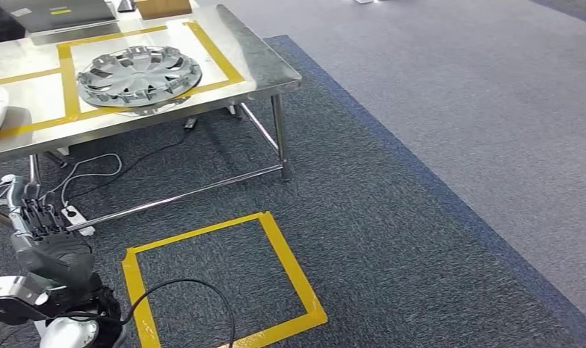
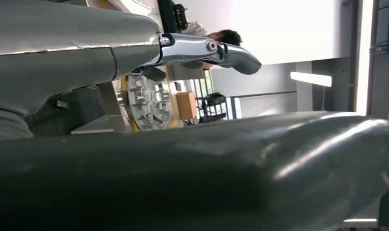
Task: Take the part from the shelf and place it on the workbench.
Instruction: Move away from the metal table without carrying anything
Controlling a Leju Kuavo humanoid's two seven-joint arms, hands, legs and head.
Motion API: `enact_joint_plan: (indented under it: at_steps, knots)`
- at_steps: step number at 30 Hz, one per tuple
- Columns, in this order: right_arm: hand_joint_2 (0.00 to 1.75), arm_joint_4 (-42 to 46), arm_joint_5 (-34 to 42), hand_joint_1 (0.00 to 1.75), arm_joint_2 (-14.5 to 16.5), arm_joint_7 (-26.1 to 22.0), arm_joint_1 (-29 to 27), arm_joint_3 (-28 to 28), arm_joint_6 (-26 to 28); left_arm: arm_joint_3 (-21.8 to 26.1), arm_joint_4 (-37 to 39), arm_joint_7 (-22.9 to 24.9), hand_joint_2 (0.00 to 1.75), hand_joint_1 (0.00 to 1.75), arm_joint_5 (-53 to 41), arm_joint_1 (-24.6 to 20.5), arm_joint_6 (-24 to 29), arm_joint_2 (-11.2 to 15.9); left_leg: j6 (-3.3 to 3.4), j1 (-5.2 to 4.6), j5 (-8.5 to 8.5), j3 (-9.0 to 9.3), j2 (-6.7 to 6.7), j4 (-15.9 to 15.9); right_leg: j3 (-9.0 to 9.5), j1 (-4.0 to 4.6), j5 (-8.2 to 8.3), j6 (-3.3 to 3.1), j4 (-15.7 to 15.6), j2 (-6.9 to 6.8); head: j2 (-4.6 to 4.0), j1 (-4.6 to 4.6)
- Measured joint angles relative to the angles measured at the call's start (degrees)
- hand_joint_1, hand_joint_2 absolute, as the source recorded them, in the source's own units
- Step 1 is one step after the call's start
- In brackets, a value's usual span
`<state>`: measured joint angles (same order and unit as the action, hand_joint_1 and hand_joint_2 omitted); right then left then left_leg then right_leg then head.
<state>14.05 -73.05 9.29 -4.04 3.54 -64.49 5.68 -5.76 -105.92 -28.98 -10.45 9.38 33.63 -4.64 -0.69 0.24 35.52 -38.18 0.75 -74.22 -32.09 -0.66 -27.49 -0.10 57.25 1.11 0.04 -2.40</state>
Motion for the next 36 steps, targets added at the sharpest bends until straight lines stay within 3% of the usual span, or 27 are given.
enact_joint_plan:
  at_steps: [1, 4, 6, 8, 10, 11, 14, 15, 16, 17, 19, 21, 23, 25, 27, 29, 30, 31, 32, 34, 36]
  knots:
    - [0.00, -0.01, 0.00, 0.00, 0.00, 0.00, -0.03, 0.01, 0.03, 0.13, 0.00, 0.00, 0.00, 0.00, 0.01, 0.06, -0.19, -0.07, 0.14, 0.00, -1.13, 0.46, -0.09, 0.80, 0.00, 0.02, 0.03, 0.01, 0.04, 0.59, 0.00, 0.00]
    - [0.00, -0.03, -0.08, 0.00, 0.06, 0.00, -0.02, 0.03, 0.08, 0.56, -0.01, -0.01, 0.00, 0.00, -0.15, 0.04, -0.96, -0.31, 0.98, 0.01, -6.68, 5.51, -2.09, 11.43, -0.03, 0.05, 0.12, 0.26, 0.28, 2.23, 0.00, 0.02]
    - [0.00, -0.04, -0.11, 0.00, 0.16, 0.00, 0.08, 0.05, 0.12, 0.76, -0.06, -0.03, 0.00, 0.00, -0.34, 0.00, -1.24, -0.54, 1.31, -0.06, -7.58, 7.26, -3.48, 15.61, -0.52, -0.03, 0.34, 0.83, 0.43, 3.10, 0.00, 0.03]
    - [0.00, -0.04, -0.03, 0.00, 0.19, 0.05, -0.03, 0.04, 0.15, 0.82, -0.12, -0.06, 0.00, 0.00, -0.49, -0.05, -1.51, -0.80, 1.52, -0.14, -7.52, 7.32, -3.11, 16.22, -1.09, -0.18, 0.67, 1.62, 0.31, 3.81, 0.00, 0.03]
    - [0.00, -0.03, 0.12, 0.00, 0.16, 0.22, -0.31, 0.04, 0.18, 0.83, -0.18, -0.07, 0.00, 0.00, -0.70, -0.16, -1.87, -1.19, 2.09, 0.08, -7.96, 7.38, -2.17, 16.75, -1.93, -0.14, -0.10, 2.18, 1.32, 2.88, 0.00, 0.18]
    - [0.00, -0.03, 0.18, 0.00, 0.15, 0.31, -0.39, 0.04, 0.19, 0.83, -0.22, -0.07, 0.00, 0.00, -0.81, -0.19, -2.03, -1.40, 2.37, 0.23, -8.16, 7.38, -1.62, 17.00, -3.04, -0.06, -1.41, 2.38, 3.40, 1.86, 0.00, 0.37]
    - [0.00, -0.04, 0.43, 0.00, 0.15, 0.41, -0.47, 0.03, 0.05, 0.77, -0.30, -0.03, 0.00, 0.00, -1.25, -0.16, -2.33, -1.85, 2.66, 0.18, -8.30, 7.05, 0.16, 17.05, -8.01, -0.10, -6.57, 2.91, 14.05, -0.49, 0.00, 0.74]
    - [0.00, -0.04, 0.62, 0.00, 0.15, 0.45, -0.57, 0.01, -0.07, 0.65, -0.30, -0.01, 0.00, 0.00, -1.59, -0.18, -2.41, -1.94, 2.67, 0.15, -8.30, 6.98, 0.76, 17.04, -8.82, -0.12, -7.01, 3.07, 16.01, -0.69, 0.00, 0.74]
    - [0.00, -0.04, 0.89, 0.00, 0.14, 0.58, -0.73, -0.03, -0.24, 0.44, -0.29, 0.07, 0.00, 0.00, -2.05, -0.27, -2.47, -2.05, 2.67, 0.16, -8.30, 6.96, 1.29, 17.02, -8.54, -0.16, -6.39, 3.18, 15.86, -0.87, 0.00, 0.77]
    - [0.00, -0.04, 1.16, 0.00, 0.14, 0.75, -0.91, -0.10, -0.45, 0.14, -0.28, 0.16, 0.00, 0.00, -2.57, -0.44, -2.47, -2.17, 2.62, 0.18, -8.28, 6.97, 1.79, 16.98, -7.08, -0.20, -4.84, 3.20, 13.41, -1.19, 0.00, 0.78]
    - [0.00, -0.02, 1.69, 0.00, 0.15, 1.04, -1.08, -0.33, -0.91, -0.58, -0.27, 0.48, 0.00, 0.00, -3.51, -1.06, -2.21, -2.37, 2.26, 0.00, -8.08, 6.98, 2.63, 16.70, -2.59, -0.13, -1.66, 3.09, 5.41, -3.14, 0.00, 0.87]
    - [0.00, 0.00, 2.02, 0.00, 0.20, 1.08, -1.04, -0.56, -1.31, -1.21, -0.25, 0.79, 0.00, 0.00, -4.13, -1.78, -1.76, -2.45, 1.65, -0.40, -7.88, 6.92, 3.41, 16.36, -0.03, 0.02, -0.56, 2.50, 0.73, -4.48, 0.00, 0.89]
    - [0.00, -0.01, 2.21, 0.00, 0.28, 1.06, -1.12, -0.82, -1.50, -1.70, -0.20, 0.95, 0.00, 0.00, -4.40, -2.30, -1.40, -2.43, 1.14, -0.55, -7.90, 6.94, 4.24, 16.27, -0.04, 0.09, -0.52, 1.76, 0.46, -3.76, 0.00, 0.85]
    - [0.00, -0.02, 2.33, 0.00, 0.38, 0.87, -1.28, -1.20, -1.52, -2.06, -0.16, 0.96, 0.00, 0.00, -4.48, -2.71, -1.02, -2.32, 0.56, -0.35, -7.07, 6.77, 3.70, 15.47, -0.19, -0.04, -0.20, 1.10, 0.37, -2.86, 0.00, 0.75]
    - [0.00, -0.01, 2.39, 0.00, 0.44, 0.40, -1.22, -1.47, -1.47, -2.18, -0.13, 0.96, 0.00, 0.00, -4.30, -2.96, -0.69, -2.03, 0.02, -0.09, -3.98, 4.89, 1.56, 10.81, -0.29, -0.21, 0.10, 0.48, 0.25, -1.93, 0.00, 0.55]
    - [0.00, 0.00, 2.49, 0.00, 0.44, -0.02, -1.05, -1.65, -1.40, -2.20, 0.03, 0.96, 0.00, 0.00, -3.84, -3.03, -0.51, -1.67, -0.16, 0.01, -0.42, 1.52, 0.20, 3.17, -0.54, -0.13, 0.25, 0.14, 0.26, -0.79, 0.00, 0.43]
    - [0.00, 0.00, 2.53, 0.00, 0.44, -0.11, -1.01, -1.74, -1.37, -2.21, 0.16, 0.96, 0.00, 0.00, -3.61, -3.04, -0.47, -1.52, -0.13, 0.03, 0.25, 0.37, 0.05, 0.62, -0.62, -0.06, 0.31, 0.08, 0.27, -0.16, 0.00, 0.42]
    - [0.00, 0.00, 2.56, 0.00, 0.44, -0.14, -1.01, -1.82, -1.36, -2.23, 0.29, 0.96, 0.00, 0.00, -3.45, -3.09, -0.44, -1.42, -0.01, 0.02, -0.27, 0.17, -0.03, 0.16, -0.66, 0.01, 0.37, 0.04, 0.29, 0.45, 0.00, 0.42]
    - [0.00, 0.00, 2.58, 0.00, 0.44, -0.14, -1.03, -1.88, -1.34, -2.28, 0.43, 0.96, 0.00, 0.00, -3.33, -3.21, -0.43, -1.34, 0.22, 0.01, -1.84, 1.02, -0.19, 1.97, -0.64, 0.07, 0.41, 0.06, 0.31, 1.06, 0.00, 0.42]
    - [0.00, -0.01, 2.59, 0.00, 0.50, -0.08, -1.05, -1.92, -1.32, -2.48, 0.66, 0.96, 0.00, 0.00, -3.12, -3.70, -0.43, -1.26, 1.03, -0.06, -5.83, 4.42, -1.72, 9.31, -0.64, 0.15, 0.53, 0.23, 0.38, 2.12, 0.00, 0.44]
    - [0.00, -0.01, 2.59, 0.00, 0.62, 0.11, -0.96, -1.95, -1.30, -2.66, 0.89, 0.95, 0.00, 0.00, -2.90, -4.28, -0.43, -1.17, 1.65, -0.14, -7.52, 6.81, -3.40, 14.91, -1.01, 0.18, 0.73, 0.63, 0.54, 3.00, 0.00, 0.46]
